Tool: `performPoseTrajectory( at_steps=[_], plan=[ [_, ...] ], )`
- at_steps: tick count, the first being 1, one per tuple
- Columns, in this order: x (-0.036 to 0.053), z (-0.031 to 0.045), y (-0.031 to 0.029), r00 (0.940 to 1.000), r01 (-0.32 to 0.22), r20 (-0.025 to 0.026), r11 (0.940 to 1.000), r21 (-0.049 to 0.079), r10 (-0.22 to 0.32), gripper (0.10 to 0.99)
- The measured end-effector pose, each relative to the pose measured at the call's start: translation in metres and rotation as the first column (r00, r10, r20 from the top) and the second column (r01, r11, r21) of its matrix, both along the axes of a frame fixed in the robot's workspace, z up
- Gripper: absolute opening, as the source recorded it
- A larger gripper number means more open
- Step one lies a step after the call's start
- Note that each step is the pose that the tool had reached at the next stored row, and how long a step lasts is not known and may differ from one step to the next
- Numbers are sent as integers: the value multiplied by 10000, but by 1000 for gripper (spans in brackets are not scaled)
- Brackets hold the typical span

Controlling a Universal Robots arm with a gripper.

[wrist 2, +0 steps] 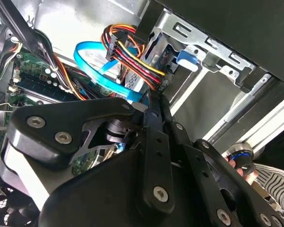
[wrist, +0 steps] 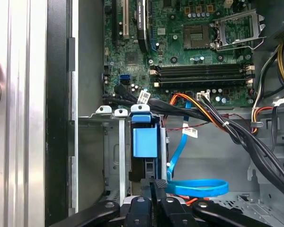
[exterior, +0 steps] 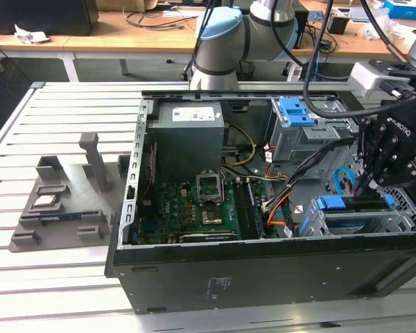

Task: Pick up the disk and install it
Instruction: 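Insert the second disk wire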

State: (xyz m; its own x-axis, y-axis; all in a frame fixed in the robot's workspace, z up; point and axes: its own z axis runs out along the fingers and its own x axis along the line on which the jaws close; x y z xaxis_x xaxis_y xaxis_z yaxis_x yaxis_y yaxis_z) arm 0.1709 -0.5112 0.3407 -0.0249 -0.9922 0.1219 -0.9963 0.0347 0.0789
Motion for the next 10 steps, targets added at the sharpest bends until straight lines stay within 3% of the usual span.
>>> performPoseTrajectory(
  at_steps=[10],
  plan=[
    [0, -39, 7, 10000, 0, 0, 10000, 0, 0, 161]
  ],
)
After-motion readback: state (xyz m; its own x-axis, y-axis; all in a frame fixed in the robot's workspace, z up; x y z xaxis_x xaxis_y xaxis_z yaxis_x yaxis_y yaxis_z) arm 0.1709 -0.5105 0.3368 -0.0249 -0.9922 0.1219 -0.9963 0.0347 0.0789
